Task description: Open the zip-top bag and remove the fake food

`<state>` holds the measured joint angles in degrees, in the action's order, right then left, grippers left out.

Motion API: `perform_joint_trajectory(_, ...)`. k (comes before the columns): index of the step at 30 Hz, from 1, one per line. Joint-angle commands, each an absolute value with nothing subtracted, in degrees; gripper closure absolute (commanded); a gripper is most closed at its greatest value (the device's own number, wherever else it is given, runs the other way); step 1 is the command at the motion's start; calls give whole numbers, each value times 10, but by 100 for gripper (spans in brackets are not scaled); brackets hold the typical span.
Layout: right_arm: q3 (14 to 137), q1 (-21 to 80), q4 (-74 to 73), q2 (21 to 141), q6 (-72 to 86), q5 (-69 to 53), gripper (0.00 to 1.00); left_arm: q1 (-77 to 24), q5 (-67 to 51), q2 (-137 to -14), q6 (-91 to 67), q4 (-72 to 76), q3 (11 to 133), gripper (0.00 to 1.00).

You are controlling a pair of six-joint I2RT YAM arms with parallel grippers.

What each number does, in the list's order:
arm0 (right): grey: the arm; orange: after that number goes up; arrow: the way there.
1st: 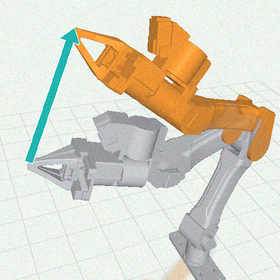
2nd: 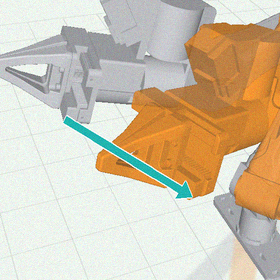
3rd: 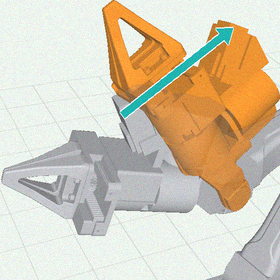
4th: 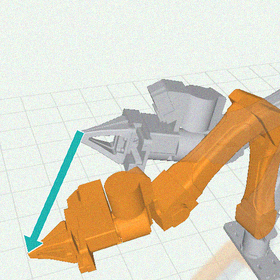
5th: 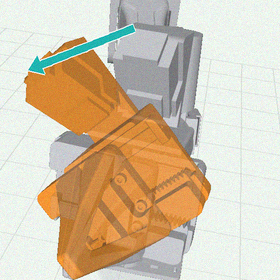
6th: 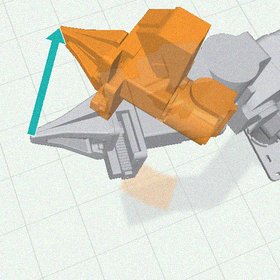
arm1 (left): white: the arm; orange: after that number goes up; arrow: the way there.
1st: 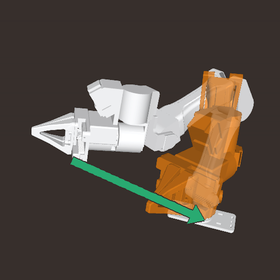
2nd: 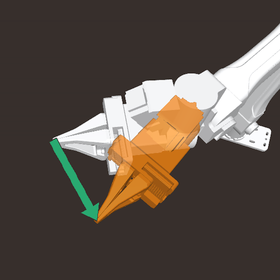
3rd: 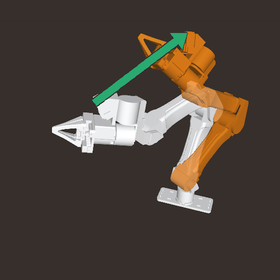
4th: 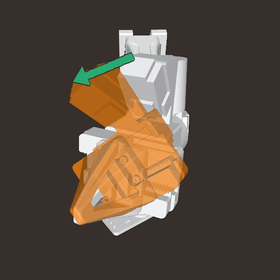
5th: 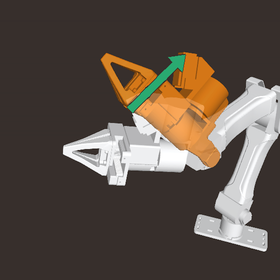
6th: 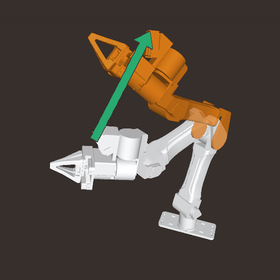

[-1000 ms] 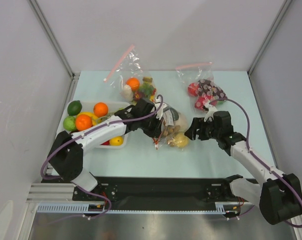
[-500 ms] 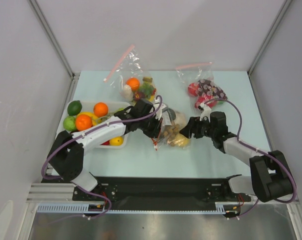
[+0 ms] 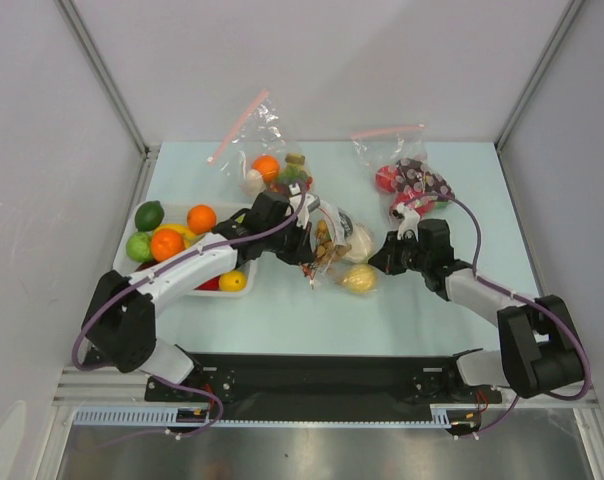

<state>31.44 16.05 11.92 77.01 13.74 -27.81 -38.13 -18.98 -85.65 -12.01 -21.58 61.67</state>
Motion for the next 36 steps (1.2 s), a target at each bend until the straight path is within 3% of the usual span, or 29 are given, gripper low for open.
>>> perform_joint_trajectory(1,345,159,64,731,90,-236,100,-363,-168,-821,-127,-184,627,100)
perform_joint_trajectory(20,376,194,15,693,51,-237,100,-352,-211,-921,-136,-135,722,100)
perform_joint_trajectory(36,383,194,-30,717,25,-151,100,-326,-149,-863,-110,-170,688,100)
